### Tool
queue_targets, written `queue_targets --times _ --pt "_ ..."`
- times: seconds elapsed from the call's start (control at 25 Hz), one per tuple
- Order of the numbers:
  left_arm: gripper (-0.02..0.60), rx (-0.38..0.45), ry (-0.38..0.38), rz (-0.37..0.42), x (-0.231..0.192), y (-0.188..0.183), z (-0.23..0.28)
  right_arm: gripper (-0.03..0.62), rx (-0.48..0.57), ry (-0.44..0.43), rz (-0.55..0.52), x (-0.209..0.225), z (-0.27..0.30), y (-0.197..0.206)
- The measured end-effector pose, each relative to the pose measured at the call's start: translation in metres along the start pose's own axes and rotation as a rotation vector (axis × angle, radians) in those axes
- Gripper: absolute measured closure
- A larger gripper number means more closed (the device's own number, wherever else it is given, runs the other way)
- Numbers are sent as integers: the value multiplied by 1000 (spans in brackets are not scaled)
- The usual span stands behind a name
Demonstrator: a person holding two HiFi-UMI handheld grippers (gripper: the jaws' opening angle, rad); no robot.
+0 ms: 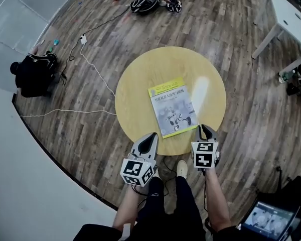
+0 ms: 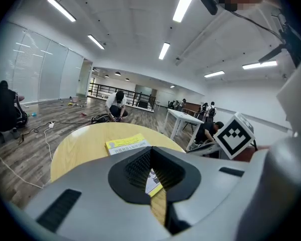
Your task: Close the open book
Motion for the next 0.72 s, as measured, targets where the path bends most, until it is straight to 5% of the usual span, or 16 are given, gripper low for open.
queue_targets --times 0.24,0.56,0.72 --pt "578 -1 29 28 18 -5 12 571 51 11 49 21 -14 -2" --pt "578 210 -49 153 41 -117 -80 572 520 -241 139 -34 -159 -143" --pt "578 314 -46 200 66 -154 -137 572 623 -262 113 -59 -234 -158"
Point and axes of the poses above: the fingertips, and each gripper's own axes: z forward along the fingers, x to its right, y out of its underside, the point moved 6 cm from there along -z, backward along the fingers, and after that the axes turned 9 degrees about y, right-handed, at the moved point
